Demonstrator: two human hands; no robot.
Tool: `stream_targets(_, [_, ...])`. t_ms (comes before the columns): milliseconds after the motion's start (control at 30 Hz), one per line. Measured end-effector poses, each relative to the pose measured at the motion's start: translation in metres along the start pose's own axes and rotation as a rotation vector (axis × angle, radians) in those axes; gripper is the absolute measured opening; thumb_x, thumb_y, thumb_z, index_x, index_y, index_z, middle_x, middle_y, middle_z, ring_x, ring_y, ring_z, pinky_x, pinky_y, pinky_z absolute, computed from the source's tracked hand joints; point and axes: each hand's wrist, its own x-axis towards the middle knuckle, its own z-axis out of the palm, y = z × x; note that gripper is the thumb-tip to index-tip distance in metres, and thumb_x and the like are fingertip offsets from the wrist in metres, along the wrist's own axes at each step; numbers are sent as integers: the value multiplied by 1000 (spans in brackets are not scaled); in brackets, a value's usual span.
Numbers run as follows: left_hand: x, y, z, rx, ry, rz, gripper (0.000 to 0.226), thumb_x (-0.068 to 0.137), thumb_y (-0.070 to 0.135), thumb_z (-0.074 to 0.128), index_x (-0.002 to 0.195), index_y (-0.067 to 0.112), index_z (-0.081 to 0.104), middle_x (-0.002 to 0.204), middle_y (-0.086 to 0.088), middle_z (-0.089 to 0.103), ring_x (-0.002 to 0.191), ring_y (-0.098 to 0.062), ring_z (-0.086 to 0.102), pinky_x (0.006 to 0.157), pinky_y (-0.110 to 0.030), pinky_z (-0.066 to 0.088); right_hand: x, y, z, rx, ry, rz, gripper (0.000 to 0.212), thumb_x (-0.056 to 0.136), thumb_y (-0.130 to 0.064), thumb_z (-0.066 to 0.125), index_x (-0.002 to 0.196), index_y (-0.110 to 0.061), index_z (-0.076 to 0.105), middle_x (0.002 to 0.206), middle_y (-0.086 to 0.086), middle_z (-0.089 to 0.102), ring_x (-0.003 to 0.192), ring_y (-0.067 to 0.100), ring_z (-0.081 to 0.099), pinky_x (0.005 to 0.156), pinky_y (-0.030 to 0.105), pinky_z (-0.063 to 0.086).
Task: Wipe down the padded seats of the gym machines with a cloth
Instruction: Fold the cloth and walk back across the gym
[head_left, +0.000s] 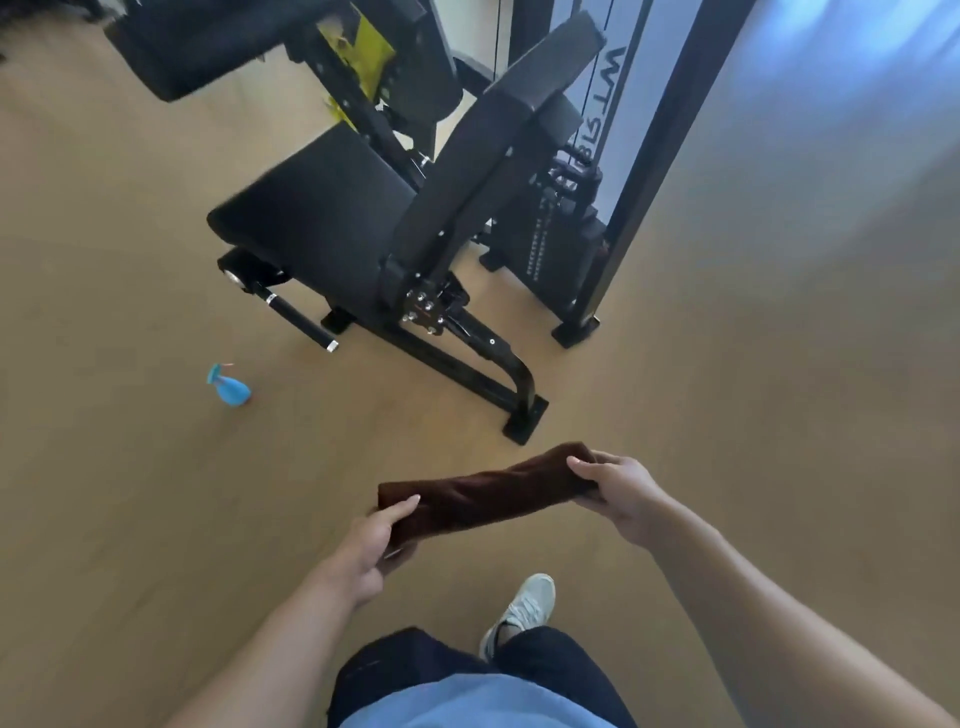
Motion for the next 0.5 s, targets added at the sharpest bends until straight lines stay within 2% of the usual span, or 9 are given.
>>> stream_targets(67, [16, 17, 32, -6, 68, 52, 22, 91, 17, 73, 110, 8, 65, 104, -11, 71, 92, -22, 65, 72, -32, 56, 35, -23, -15, -100, 0, -11, 36, 97, -16, 69, 133, -12, 62, 113, 8, 70, 97, 22, 72, 72, 27, 61])
stream_targets(167, [45, 38, 74, 25, 134, 113, 24, 93, 20, 71, 114, 10, 64, 106, -12, 71, 94, -25, 69, 75, -37, 61, 74, -56, -25, -240, 8, -26, 34, 100, -25, 64, 129, -38, 51, 114, 5, 64, 84, 23, 76, 66, 32, 64])
stream_targets(233, [64, 53, 95, 71, 170, 122, 24, 96, 21, 67, 116, 8, 64, 109, -14, 72, 93, -28, 72, 79, -41, 62, 92, -75, -27, -353, 4, -43, 19, 103, -28, 57, 121, -31, 65, 103, 6, 69, 68, 18, 72, 71, 35, 65])
stream_targets(267, [73, 61, 102, 90, 180, 117, 24, 97, 21, 65, 116, 7, 65, 109, -15, 73, 92, -28, 72, 79, -41, 62, 101, -84, -28, -399, 4, -49, 18, 103, -30, 56, 114, -27, 71, 99, 7, 70, 65, 17, 70, 75, 37, 64])
stream_targets(367, [103, 83, 119, 111, 188, 62, 24, 98, 19, 62, 113, 2, 65, 108, -18, 72, 84, -27, 72, 77, -40, 63, 129, -101, -36, -436, -26, -8, 13, 96, -33, 69, 104, -24, 74, 101, 8, 75, 75, 18, 75, 81, 36, 63])
stream_targets(433, [125, 97, 129, 148, 175, 31, 23, 98, 18, 63, 114, 1, 62, 106, -17, 71, 80, -26, 71, 73, -39, 62, 151, -109, -41, -420, -64, -16, 29, 85, -27, 83, 111, -26, 71, 103, 5, 74, 84, 16, 75, 79, 30, 63])
stream_targets(500, [148, 107, 141, 175, 160, 19, 21, 98, 16, 64, 114, 3, 59, 103, -15, 70, 79, -25, 71, 69, -38, 62, 179, -116, -43, -357, -60, -48, 40, 81, -21, 86, 117, -27, 69, 105, 2, 71, 85, 13, 72, 72, 24, 60])
